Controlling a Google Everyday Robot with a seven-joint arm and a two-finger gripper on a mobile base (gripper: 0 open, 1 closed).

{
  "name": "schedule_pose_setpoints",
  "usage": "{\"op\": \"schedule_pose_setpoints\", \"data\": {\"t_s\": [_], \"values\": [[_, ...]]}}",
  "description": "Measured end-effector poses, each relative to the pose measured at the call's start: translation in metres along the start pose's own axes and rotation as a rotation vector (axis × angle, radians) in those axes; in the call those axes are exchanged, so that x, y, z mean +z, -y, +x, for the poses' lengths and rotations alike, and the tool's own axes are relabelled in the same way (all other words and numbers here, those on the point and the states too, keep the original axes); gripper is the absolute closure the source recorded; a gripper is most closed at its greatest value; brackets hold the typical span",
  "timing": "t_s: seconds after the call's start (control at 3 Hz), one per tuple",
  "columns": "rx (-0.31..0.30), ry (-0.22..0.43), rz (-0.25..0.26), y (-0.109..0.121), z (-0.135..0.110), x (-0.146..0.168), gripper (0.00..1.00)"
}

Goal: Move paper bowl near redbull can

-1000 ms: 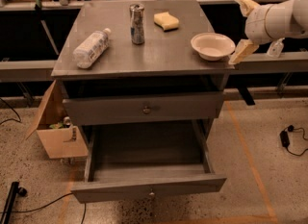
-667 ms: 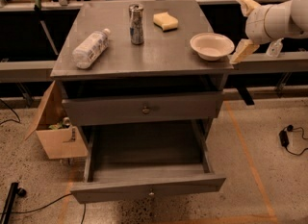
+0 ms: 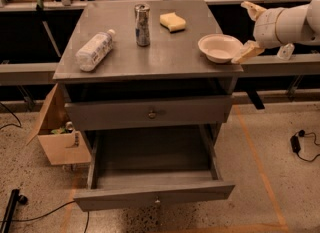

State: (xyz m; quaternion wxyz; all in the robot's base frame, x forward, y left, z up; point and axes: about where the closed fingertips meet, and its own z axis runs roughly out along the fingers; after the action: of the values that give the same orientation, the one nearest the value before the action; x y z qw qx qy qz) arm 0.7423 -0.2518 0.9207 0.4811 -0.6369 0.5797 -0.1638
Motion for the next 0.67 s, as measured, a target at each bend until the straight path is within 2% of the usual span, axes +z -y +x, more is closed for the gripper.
{"op": "schedule_pose_setpoints", "data": {"t_s": [0.33, 0.67], "values": [[0.013, 0.033, -0.028, -0.009, 0.003, -0.001, 0.38], [0.031, 0.086, -0.111, -0.032, 0.004, 0.004, 0.61]]}}
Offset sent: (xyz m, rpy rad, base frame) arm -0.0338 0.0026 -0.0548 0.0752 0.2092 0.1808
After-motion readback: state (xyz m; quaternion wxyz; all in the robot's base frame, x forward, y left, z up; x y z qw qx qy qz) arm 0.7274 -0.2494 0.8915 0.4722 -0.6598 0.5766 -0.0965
